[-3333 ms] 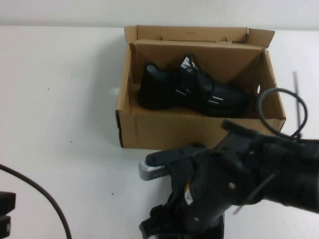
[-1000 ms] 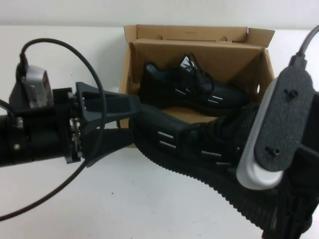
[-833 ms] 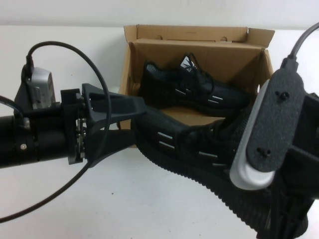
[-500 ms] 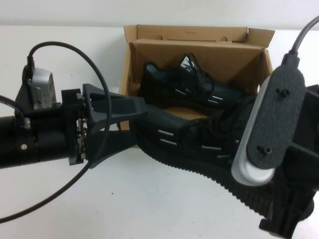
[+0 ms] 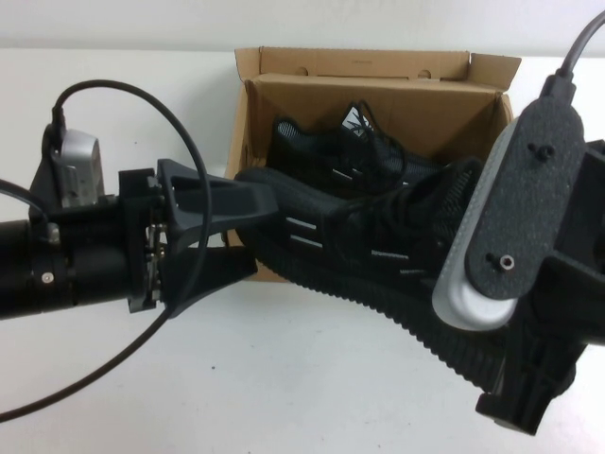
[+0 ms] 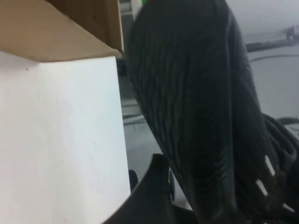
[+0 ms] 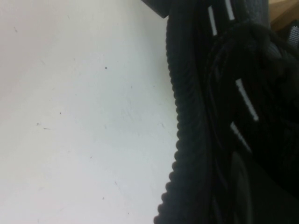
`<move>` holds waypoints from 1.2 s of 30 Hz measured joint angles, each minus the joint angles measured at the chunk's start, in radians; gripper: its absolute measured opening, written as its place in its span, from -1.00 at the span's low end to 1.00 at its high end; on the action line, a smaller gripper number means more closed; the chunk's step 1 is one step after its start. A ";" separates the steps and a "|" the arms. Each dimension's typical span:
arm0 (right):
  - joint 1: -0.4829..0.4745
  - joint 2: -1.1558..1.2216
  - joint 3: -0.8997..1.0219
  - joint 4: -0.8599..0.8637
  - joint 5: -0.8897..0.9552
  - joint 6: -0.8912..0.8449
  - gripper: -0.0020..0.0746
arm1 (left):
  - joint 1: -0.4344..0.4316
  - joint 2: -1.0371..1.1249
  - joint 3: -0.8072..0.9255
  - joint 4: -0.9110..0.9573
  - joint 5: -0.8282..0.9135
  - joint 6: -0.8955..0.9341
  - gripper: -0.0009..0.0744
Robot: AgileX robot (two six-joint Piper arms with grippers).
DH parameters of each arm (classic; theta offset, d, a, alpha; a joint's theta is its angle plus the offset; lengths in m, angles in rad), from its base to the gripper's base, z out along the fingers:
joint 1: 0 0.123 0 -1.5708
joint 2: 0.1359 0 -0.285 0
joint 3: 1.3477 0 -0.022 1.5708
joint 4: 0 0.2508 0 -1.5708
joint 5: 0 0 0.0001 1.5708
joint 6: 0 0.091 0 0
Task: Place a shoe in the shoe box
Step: Hand over the shoe
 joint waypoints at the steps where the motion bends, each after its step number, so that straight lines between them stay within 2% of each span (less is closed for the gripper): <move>1: 0.000 0.000 0.000 0.000 -0.002 0.000 -0.97 | 0.000 0.000 0.000 0.000 -0.013 0.000 0.80; 11: 0.000 0.000 0.000 0.031 -0.004 -0.011 -0.97 | 0.000 0.002 0.000 -0.002 -0.126 0.000 0.80; 33: 0.000 0.000 0.000 0.086 -0.028 -0.049 -0.97 | 0.000 0.002 0.000 -0.008 -0.134 0.000 0.79; 35: 0.000 0.000 0.000 0.088 -0.028 -0.049 -0.97 | 0.000 0.002 0.000 -0.008 -0.134 0.000 0.71; 36: 0.000 0.000 0.000 0.088 -0.028 -0.049 -0.97 | 0.000 0.002 0.000 -0.008 -0.134 0.000 0.54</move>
